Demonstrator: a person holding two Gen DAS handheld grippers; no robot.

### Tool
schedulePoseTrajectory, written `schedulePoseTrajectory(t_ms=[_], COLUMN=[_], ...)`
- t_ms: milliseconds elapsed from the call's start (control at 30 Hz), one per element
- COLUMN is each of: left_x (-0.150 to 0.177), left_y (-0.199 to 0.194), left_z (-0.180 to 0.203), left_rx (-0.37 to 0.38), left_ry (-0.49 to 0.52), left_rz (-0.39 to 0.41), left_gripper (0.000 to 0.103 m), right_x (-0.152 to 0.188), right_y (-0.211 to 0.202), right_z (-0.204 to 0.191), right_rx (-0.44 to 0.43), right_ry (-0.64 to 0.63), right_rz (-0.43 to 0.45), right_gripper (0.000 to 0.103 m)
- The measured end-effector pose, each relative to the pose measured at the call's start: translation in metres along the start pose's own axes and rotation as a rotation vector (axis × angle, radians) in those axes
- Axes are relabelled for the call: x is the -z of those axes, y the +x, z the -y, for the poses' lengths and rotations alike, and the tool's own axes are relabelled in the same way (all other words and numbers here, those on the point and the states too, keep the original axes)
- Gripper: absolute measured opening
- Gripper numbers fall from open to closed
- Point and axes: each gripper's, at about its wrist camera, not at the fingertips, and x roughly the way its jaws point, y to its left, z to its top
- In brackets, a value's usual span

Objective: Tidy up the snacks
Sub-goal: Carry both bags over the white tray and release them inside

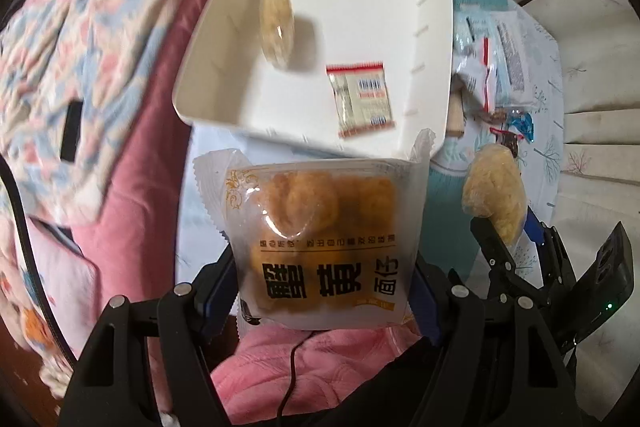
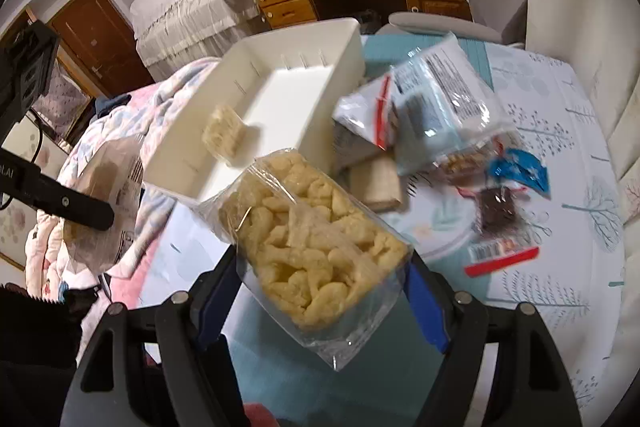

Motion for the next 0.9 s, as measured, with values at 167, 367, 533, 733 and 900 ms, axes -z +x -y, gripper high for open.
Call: schedulePoseTrajectory(t_ms=[167,367,533,733,900], left_x=[-0.018,-0.039,-0.056,-0.072,-0.076], left_y=[-0.015,-0.018,-0.015,0.0,0.009], left_z=[-0.015,-0.028,-0.035,-0.042,-0.043], left_rx=[-0.02,-0.013,-0.001,0.02,0.013], left_ry=[0.054,0.112,0.177,0.2,0.218], left_rz=[0.038,0.098,0.153,0.167,0.176], left_gripper=[0.073,0.073,0.073,0.074,0.079], right_x=[-0.011,-0.024,-0.029,-0.032,-0.034], right_y=[0.006,0.019,0.031,0.045,0.052], right_z=[-0.026,-0.05,-0.066,-0.078,-0.08], right_rx=[0.0,0.012,0.021,0.04,0.049], right_ry=[0.023,0.059,0.098,0.138,0.155], right_rz=[0.037,0.082,0.105,0.118,0.119], right_gripper=[0.078,0.078,0.078,0.078,0.079])
